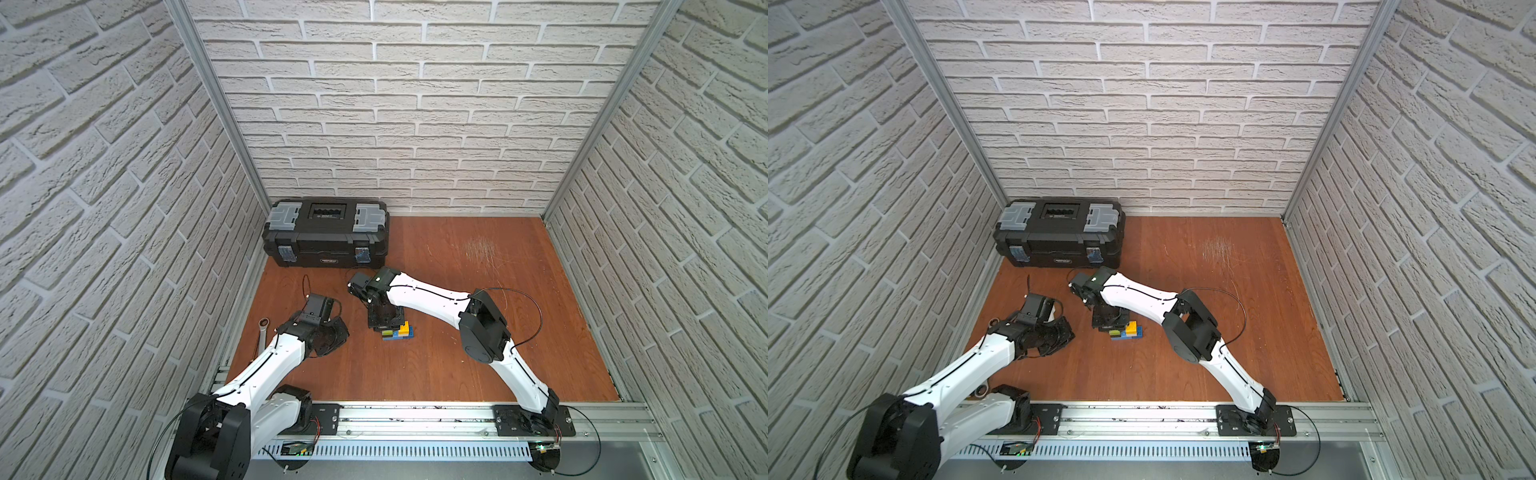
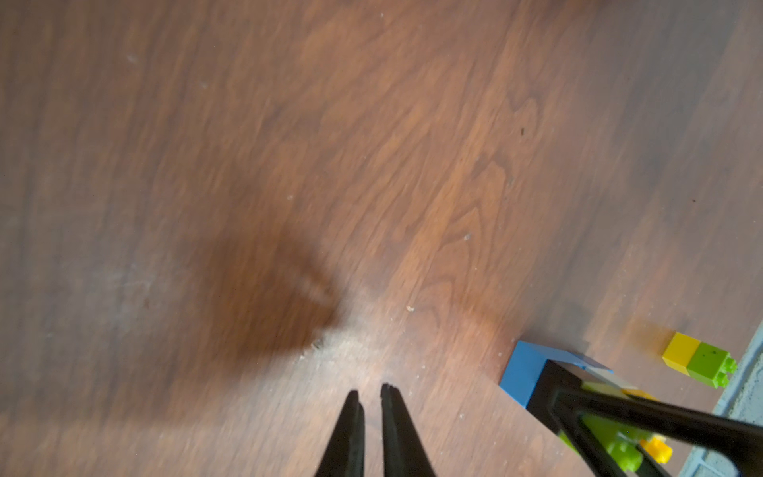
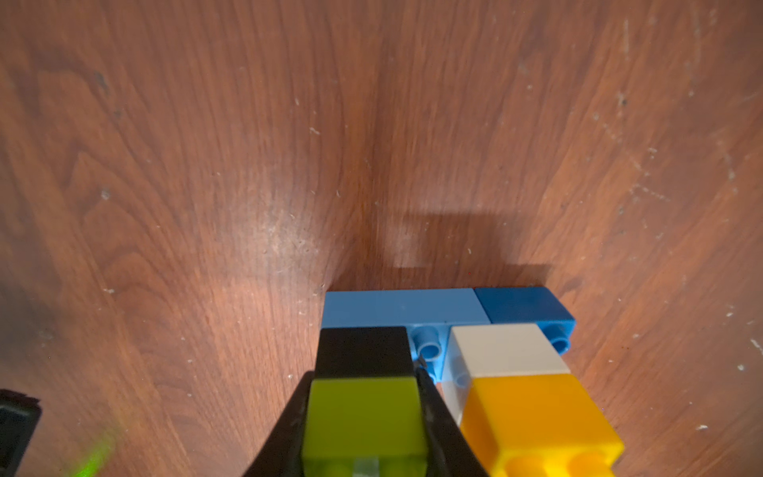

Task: Assemble the number 4 with lego
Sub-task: Assemble the lego brick with the lego brick.

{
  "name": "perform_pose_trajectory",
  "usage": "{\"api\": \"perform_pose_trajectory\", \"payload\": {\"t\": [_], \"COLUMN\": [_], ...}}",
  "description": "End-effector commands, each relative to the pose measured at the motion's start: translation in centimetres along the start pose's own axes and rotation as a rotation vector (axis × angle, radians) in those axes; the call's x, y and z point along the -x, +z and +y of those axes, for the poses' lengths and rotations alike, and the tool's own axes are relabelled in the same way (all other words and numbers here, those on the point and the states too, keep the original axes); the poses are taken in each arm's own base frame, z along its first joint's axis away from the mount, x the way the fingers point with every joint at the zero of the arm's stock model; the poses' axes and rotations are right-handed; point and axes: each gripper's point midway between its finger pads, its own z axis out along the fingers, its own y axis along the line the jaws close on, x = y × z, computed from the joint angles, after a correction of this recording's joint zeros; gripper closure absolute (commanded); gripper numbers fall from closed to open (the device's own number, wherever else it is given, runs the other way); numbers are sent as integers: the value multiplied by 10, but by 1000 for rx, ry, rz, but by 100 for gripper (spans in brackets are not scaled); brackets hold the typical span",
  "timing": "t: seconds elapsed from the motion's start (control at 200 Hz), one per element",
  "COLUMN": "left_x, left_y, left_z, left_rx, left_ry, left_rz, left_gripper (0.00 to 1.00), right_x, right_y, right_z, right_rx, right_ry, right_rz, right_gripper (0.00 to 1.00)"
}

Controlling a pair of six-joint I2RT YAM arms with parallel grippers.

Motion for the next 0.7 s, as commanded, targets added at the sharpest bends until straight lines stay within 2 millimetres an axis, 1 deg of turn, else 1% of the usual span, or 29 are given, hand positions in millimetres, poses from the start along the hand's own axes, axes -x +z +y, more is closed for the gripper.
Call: {"api": "perform_pose_trajectory", "payload": {"t": [0.0, 0.03, 0.125, 0.18, 0.265, 0.375, 0.395, 0.42, 0.46, 0.605, 0.67, 0.695], "left_x": [3, 2, -1, -3, -5, -7, -8, -8, -9, -14, -19, -21], "left_y": [-4, -4, -3, -1, -1, -1, -1, 0, 0, 2, 4, 5], "left_z": [-9, -9, -10, -12, -16, -18, -19, -19, -17, -17, -19, -20], "left_rx": [-29, -29, -23, -22, -20, -12, -12, -11, -7, -8, -15, -23], "left_ry": [33, 37, 50, 56, 70, 80, 81, 81, 79, 81, 88, 91], "left_rz": [-5, -3, 5, 9, 11, 11, 11, 13, 19, 35, 47, 55], "left_gripper": [87, 87, 87, 87, 87, 87, 87, 87, 87, 86, 86, 86], "right_x": [-3, 0, 13, 18, 23, 19, 17, 14, 10, -3, -3, -1], "right_y": [98, 87, 45, 22, -11, -47, -54, -61, -72, -99, -111, -114], "right_z": [-29, -28, -21, -16, -7, 11, 15, 16, 16, 3, -10, -19], "right_rx": [-182, -172, -118, -73, -4, 113, 133, 144, 146, 136, 129, 115], "right_ry": [-10, -12, -13, -12, -19, -61, -70, -77, -87, -104, -103, -96], "right_rz": [73, 51, -33, -72, -124, -169, -177, -188, -206, -268, -322, -345], "right_gripper": [98, 95, 77, 68, 61, 56, 49, 45, 40, 38, 38, 37]}}
